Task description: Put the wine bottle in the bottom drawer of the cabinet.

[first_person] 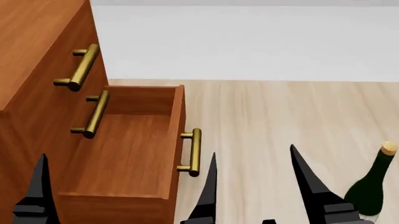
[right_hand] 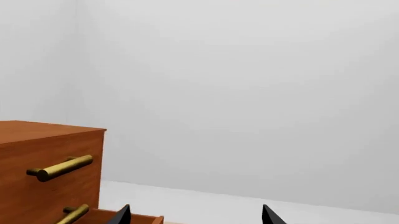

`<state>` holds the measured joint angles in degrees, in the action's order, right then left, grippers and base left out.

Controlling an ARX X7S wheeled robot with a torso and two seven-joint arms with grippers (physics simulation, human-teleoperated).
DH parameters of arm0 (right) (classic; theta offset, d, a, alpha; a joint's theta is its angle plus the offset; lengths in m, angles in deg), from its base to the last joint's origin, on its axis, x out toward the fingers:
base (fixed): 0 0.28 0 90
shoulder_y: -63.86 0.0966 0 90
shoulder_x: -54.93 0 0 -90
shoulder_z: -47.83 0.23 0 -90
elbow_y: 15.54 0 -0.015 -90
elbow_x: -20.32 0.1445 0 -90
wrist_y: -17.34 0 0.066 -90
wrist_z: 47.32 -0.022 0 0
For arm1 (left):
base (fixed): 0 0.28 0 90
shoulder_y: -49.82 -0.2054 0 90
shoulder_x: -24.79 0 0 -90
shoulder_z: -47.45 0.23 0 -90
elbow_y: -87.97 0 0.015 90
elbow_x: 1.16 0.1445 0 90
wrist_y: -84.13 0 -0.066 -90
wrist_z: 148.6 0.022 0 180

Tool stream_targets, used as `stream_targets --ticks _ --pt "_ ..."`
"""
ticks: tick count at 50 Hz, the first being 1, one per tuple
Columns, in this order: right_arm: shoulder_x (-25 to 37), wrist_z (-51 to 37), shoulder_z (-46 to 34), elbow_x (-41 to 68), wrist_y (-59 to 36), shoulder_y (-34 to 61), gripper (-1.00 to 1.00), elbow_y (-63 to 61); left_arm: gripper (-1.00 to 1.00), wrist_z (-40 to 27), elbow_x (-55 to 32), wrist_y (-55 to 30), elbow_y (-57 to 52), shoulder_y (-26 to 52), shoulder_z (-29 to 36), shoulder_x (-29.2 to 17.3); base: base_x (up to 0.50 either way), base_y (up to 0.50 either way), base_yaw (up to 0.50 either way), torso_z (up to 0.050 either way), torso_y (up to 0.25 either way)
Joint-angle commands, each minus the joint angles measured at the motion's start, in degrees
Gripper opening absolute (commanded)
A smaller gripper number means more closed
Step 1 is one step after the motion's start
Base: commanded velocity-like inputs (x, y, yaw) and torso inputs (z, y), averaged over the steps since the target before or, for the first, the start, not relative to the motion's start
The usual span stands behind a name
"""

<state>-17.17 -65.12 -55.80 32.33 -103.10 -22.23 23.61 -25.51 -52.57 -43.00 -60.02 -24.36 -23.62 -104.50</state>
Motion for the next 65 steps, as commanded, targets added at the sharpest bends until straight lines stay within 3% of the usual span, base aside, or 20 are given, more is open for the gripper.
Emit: stream_targets --ticks 1,30,53,65 --pt "0.2 -0.3 0.1 0.4 0.2 -0.1 1.0 0.4 1.0 -1.0 0.7 0.1 -0.3 0.7 1.3 -0.4 0.33 0.0 0.0 0.0 0.0" --pt "1.1 -1.8 1.8 2.0 -0.3 0.0 1.0 -0.5 1.0 -2.4 0.2 1.7 -0.4 1.8 3.4 -1.7 0.27 0.0 0.0 0.0 0.0" --pt "3.7 -5.8 16.8 9.1 -7.3 1.8 1.0 -3.4 1.0 -3.1 0.6 2.5 0.1 2.5 5.2 -2.5 0.0 0.0 0.0 0.0 0.0" --pt "4.9 -6.2 21.8 11.3 -9.4 4.3 1.0 0.9 1.0 -3.0 0.5 3.0 1.2 2.6 5.9 -2.4 0.0 0.0 0.0 0.0 0.0"
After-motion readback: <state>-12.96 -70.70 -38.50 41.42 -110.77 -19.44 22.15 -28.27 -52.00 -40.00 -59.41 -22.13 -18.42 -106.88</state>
